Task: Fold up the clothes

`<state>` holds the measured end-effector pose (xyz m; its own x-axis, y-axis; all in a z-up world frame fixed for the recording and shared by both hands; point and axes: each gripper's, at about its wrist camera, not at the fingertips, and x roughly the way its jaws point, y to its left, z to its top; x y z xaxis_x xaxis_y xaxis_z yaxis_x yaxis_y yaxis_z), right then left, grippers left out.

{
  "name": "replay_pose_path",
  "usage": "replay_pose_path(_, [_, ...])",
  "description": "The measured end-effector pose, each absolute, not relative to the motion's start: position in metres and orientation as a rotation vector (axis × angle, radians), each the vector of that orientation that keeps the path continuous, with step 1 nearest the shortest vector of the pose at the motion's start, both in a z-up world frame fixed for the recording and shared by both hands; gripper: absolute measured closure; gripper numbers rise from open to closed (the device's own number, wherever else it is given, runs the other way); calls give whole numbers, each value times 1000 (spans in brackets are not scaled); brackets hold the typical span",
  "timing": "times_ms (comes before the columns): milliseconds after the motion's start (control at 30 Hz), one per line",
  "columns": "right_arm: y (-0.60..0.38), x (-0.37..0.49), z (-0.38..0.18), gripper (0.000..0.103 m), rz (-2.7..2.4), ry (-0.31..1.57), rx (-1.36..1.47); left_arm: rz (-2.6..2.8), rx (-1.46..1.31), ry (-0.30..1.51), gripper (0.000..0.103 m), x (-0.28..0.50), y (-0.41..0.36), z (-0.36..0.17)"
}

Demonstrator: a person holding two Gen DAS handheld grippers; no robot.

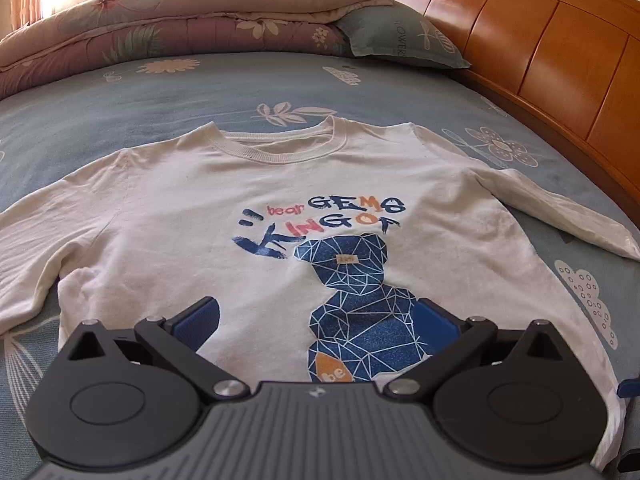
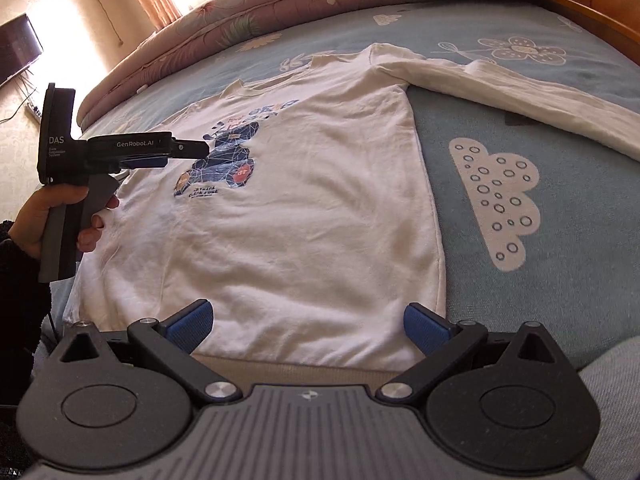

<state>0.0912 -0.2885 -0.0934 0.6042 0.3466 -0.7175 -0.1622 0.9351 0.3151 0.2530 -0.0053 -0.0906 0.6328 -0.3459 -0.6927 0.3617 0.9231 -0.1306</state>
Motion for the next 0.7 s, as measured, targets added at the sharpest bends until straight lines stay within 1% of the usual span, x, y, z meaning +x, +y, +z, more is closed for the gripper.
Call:
replay_pose_path(67, [-280,101,-84,0,325,845,189,-412,39,789,1,254,-10,-93])
replay_pose_path(167, [-270,125,-73,0,355,797,136,-396,34,843,1,261,-10,-103])
replay_pose_path(233, [-264,143,-73,0,383,790,128,-390,42,831,1,260,-8,-106])
replay_pose_path(333, [-259,164,-85,0,394,809,124,-390,51,826,1,261,-9,-106])
replay_pose_path(400, [-261,174,-99,0,376,854,126,-390,62,822,1,260,-9,-107])
replay_pose_path(467, [-268,172,-110,0,361,857,121,-389,72,820,1,260,-10,-107])
replay_pose_path(567, [-275,171,-108,0,336,862,85,-388,51,817,1,260,-7,-102])
replay_pose_path(700, [-279,184,-99,0,296,857,39,-410,4,771,1,261,4,-89])
